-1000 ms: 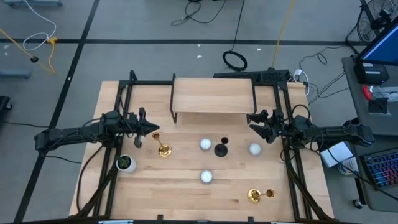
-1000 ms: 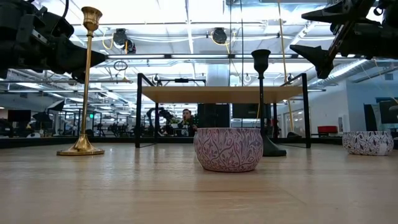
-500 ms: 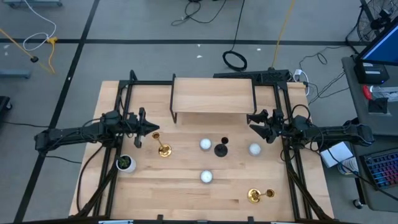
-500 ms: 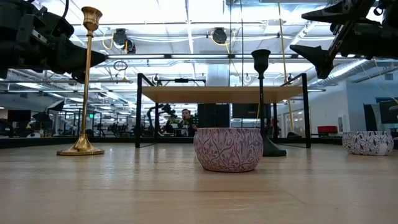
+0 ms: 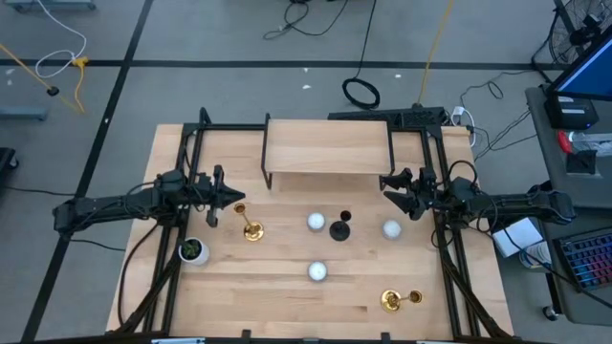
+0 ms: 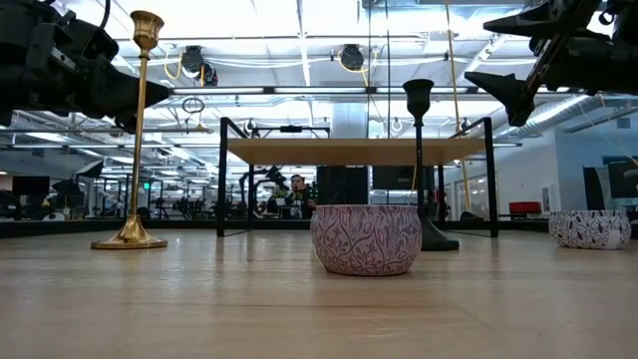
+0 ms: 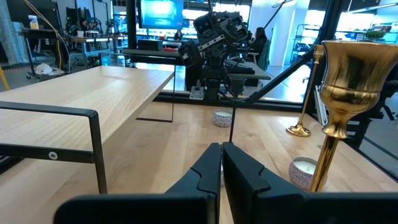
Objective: Pick & Place candle stick holders
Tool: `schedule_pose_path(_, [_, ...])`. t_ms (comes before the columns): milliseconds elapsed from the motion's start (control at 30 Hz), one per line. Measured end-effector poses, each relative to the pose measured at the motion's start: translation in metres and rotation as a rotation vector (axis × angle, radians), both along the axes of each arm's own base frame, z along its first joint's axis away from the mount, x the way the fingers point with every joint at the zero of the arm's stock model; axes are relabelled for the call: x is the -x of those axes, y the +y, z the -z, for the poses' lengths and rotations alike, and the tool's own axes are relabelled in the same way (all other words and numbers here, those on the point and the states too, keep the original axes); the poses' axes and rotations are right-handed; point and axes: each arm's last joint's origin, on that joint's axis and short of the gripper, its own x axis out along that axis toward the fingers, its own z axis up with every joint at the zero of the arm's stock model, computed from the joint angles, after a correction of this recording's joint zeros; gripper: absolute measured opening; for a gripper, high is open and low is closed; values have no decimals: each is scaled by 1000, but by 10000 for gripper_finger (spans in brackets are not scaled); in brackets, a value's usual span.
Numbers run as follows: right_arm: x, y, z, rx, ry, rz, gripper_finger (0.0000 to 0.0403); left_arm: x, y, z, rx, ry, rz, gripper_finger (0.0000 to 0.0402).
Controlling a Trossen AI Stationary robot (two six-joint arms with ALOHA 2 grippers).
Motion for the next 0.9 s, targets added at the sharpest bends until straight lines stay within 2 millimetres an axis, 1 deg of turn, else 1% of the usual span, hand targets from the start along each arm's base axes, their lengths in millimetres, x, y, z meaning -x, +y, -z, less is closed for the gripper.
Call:
schedule_pose_path(633, [1, 0, -2, 3, -25, 16, 325, 0, 0, 0, 0, 0, 0, 19])
schedule_pose_path(767, [2, -4, -5, 22, -41, 160, 325, 0, 0, -1, -3, -13, 0, 19])
schedule_pose_path(900, [4, -10, -2, 79, 31, 411, 325, 0, 0, -7, -8, -68, 1, 19])
